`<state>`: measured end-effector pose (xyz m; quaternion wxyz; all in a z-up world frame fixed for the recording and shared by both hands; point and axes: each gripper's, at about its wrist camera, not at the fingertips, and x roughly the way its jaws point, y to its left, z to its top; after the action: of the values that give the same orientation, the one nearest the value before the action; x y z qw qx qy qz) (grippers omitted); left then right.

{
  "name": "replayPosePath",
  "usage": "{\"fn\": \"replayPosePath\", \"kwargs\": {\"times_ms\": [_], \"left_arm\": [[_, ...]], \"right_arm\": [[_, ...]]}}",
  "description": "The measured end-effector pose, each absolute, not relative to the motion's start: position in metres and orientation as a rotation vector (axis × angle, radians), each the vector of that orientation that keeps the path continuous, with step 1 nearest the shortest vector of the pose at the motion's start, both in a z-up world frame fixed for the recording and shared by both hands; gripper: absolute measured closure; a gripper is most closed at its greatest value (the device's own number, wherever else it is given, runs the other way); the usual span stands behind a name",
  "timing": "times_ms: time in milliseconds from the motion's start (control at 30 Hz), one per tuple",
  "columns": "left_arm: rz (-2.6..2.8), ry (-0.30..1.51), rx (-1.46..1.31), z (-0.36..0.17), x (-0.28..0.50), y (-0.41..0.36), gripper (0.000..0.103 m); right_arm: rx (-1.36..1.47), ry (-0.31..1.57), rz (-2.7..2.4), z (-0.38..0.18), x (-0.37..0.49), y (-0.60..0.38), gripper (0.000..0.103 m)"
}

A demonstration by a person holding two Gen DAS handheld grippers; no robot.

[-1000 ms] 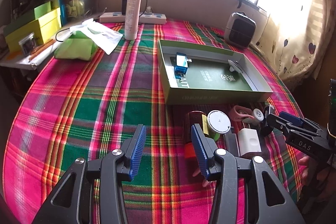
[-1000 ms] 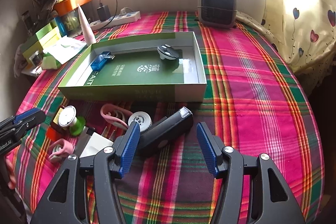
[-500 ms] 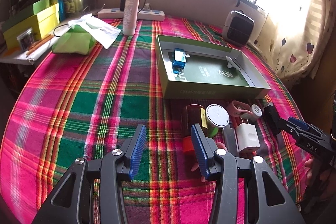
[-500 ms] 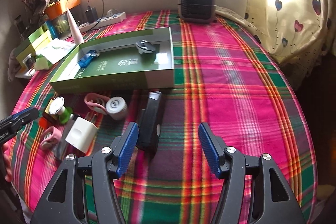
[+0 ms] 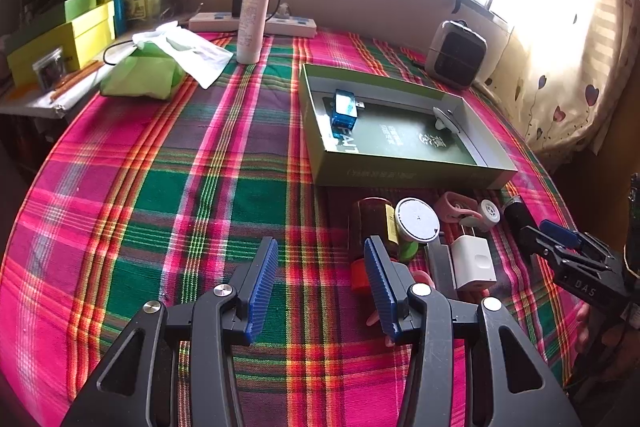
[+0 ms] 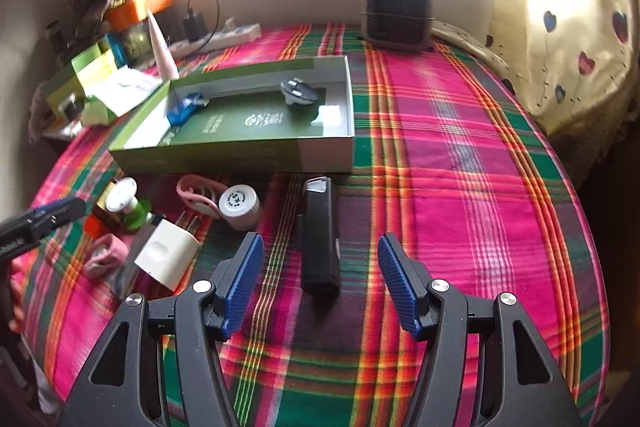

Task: Organize rigid objects
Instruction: 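Lower the right gripper onto the black rectangular device and close it, then grasp the red-capped brown bottle with the left gripper while the right gripper holds the black device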

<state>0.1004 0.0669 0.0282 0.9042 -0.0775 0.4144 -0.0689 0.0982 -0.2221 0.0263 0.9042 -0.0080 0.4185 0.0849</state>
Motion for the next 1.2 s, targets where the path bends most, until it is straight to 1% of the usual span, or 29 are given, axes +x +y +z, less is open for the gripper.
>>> {"fn": "replayPosePath", "kwargs": {"times_ms": [300,433,533,600,667,733,800,1200], "left_arm": [[-0.139,0.867,-0.173,0.026,0.104,0.068,0.059],[-0.14,0.871,-0.174,0.025,0.107,0.068,0.059],[-0.138,0.872,-0.175,0.025,0.107,0.068,0.059],[-0.138,0.871,-0.174,0.025,0.107,0.068,0.059],[-0.14,0.871,-0.173,0.025,0.109,0.067,0.059],[-0.14,0.871,-0.172,0.025,0.109,0.066,0.059],[-0.141,0.871,-0.171,0.025,0.11,0.066,0.059],[-0.177,0.868,-0.167,0.026,0.111,0.055,0.059]], "right_arm": [[-0.04,0.921,0.171,0.013,0.115,-0.221,0.043],[-0.034,0.919,0.162,0.012,0.116,-0.224,0.044],[-0.037,0.911,0.144,0.012,0.115,-0.226,0.054],[-0.034,0.908,0.143,0.012,0.115,-0.227,0.058],[-0.034,0.905,0.146,0.013,0.115,-0.228,0.067],[-0.03,0.902,0.143,0.013,0.115,-0.23,0.071],[-0.023,0.9,0.148,0.013,0.115,-0.232,0.078],[0.011,0.884,0.138,0.016,0.109,-0.243,0.079]]}}
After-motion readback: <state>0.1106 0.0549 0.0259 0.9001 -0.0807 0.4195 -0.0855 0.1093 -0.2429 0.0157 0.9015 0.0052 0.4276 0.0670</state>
